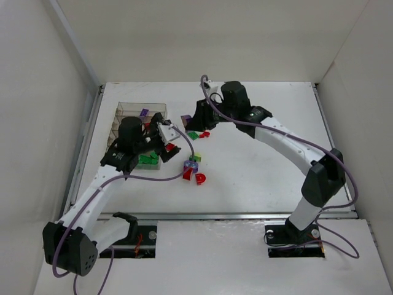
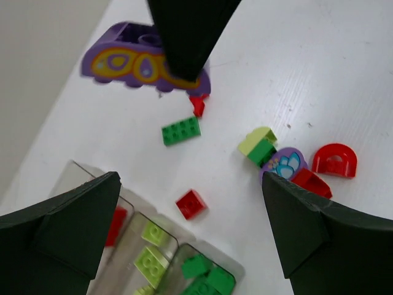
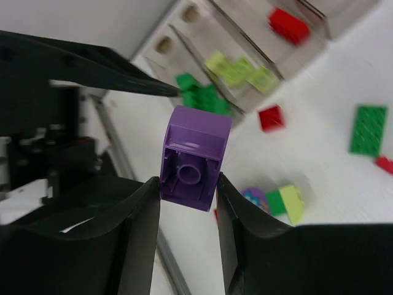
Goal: Sort the legos into containers by color
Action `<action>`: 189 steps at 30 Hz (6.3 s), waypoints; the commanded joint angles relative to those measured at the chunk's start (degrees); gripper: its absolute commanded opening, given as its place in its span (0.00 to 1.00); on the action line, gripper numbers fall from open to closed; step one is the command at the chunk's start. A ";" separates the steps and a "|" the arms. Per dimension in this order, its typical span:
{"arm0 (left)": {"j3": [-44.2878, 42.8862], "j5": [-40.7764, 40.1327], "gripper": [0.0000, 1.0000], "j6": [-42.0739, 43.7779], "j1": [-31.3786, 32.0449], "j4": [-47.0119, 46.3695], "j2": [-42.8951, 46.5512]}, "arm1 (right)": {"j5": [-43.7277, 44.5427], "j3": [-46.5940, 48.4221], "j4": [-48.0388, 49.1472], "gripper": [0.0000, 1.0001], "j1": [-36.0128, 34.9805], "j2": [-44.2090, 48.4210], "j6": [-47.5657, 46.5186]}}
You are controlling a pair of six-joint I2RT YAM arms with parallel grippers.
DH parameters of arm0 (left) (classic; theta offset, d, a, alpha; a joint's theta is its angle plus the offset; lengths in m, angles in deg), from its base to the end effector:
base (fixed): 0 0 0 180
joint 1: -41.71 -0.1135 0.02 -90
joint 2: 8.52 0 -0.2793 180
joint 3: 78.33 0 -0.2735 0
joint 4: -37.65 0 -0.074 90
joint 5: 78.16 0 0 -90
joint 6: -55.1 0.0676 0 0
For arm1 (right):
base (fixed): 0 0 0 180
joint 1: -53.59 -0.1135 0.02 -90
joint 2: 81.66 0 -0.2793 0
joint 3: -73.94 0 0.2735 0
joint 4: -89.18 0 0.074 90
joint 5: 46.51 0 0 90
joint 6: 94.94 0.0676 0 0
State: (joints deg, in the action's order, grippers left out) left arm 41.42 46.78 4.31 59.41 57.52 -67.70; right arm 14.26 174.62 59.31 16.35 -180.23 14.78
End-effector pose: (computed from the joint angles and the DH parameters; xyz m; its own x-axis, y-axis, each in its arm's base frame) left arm 0.2482 -0.1198 0.3168 0.2462 0.4654 -0.8502 0.7874 0.4154 0.4554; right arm 0.3404 0.3002 0.3378 -0.6433 -0.1191 -0.7563 -0.6958 0.5029 0.5127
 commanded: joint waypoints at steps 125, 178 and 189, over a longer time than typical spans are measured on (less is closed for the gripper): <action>-23.46 -16.66 0.78 -24.26 -18.13 -4.39 -28.81 | 27.65 32.45 -17.87 1.00 1.82 -28.94 -8.64; -14.76 23.78 0.76 46.22 -13.14 7.42 -12.47 | 0.59 13.25 -21.39 0.00 2.16 -5.42 -21.84; -11.40 14.73 0.76 69.59 -1.18 5.18 -7.36 | 1.90 11.05 -19.55 0.00 -2.23 -0.84 -14.36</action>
State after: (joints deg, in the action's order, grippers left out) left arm 30.60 62.71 62.75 56.24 57.72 -75.21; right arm 17.73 185.37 37.69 15.28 -184.42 -1.39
